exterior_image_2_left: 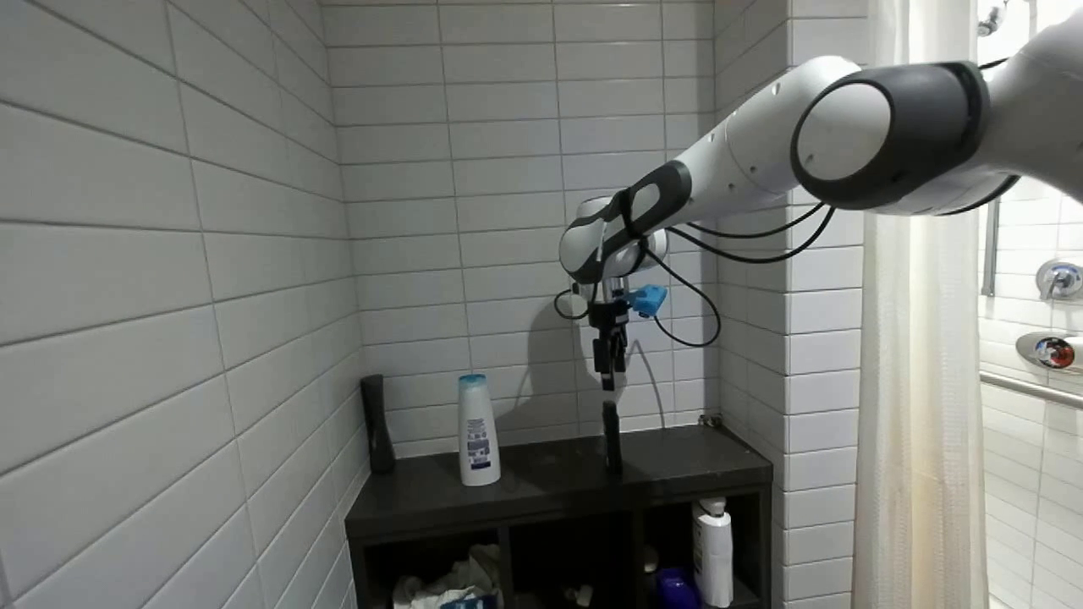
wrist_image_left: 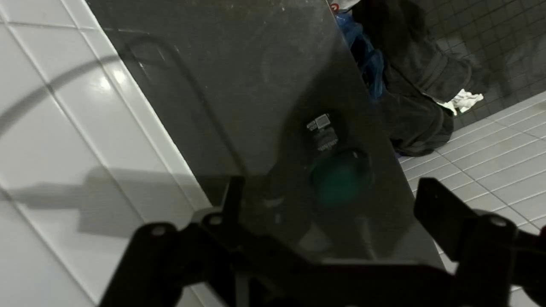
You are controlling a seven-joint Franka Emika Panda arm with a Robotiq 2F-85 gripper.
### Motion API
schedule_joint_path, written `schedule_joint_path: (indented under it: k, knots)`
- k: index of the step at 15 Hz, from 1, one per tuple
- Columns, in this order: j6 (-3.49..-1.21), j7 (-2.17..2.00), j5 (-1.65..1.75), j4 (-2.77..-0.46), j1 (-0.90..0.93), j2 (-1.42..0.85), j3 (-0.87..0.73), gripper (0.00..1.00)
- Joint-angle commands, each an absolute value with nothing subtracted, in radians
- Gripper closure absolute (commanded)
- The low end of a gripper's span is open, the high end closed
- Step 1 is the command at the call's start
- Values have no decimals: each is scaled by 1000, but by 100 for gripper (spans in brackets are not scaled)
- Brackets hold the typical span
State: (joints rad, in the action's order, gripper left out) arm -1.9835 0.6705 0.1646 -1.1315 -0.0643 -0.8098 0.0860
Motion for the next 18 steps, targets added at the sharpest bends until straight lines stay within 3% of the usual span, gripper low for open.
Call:
schedule_joint_path:
  k: [1, 18]
  knots:
    - [-1981, 674, 157, -1129, -58, -810, 77, 0]
    - [-1981, 679, 151, -1129, -57, -813, 77, 0]
